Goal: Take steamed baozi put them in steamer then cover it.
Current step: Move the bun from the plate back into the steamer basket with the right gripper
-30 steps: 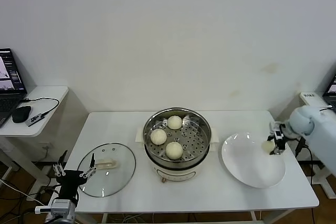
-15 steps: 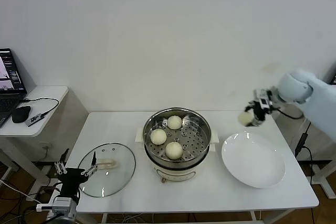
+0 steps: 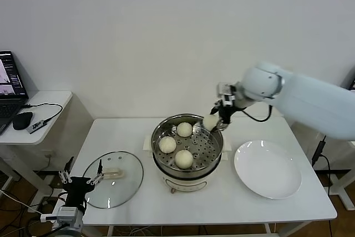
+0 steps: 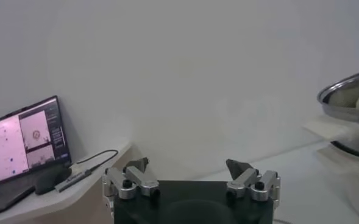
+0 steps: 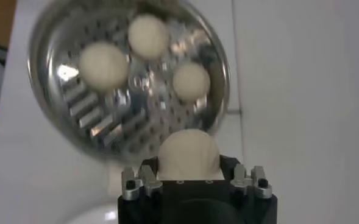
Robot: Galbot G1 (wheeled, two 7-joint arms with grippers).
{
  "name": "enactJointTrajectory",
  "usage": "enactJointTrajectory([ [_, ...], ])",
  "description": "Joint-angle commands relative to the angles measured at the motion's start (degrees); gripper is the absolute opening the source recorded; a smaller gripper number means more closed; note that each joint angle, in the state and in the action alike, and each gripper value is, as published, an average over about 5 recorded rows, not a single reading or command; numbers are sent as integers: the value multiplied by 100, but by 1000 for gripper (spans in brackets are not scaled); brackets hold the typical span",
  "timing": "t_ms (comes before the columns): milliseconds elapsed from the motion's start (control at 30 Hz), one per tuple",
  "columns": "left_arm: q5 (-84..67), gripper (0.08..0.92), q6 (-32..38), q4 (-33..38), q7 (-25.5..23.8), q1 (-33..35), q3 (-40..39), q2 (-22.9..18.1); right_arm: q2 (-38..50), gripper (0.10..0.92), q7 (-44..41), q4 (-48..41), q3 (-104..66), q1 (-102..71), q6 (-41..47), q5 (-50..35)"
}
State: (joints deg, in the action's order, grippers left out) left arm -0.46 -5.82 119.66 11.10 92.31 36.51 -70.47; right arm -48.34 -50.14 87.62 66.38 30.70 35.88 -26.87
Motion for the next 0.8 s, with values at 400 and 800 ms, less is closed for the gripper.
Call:
enactJointTrajectory([
  [400, 14, 823, 28, -140, 4, -81, 21, -45, -869, 636, 727, -567, 387, -707, 581, -55],
  [800, 35, 823, 28, -124, 5, -75, -4, -76, -793, 636, 673, -622, 317, -795, 577, 260],
])
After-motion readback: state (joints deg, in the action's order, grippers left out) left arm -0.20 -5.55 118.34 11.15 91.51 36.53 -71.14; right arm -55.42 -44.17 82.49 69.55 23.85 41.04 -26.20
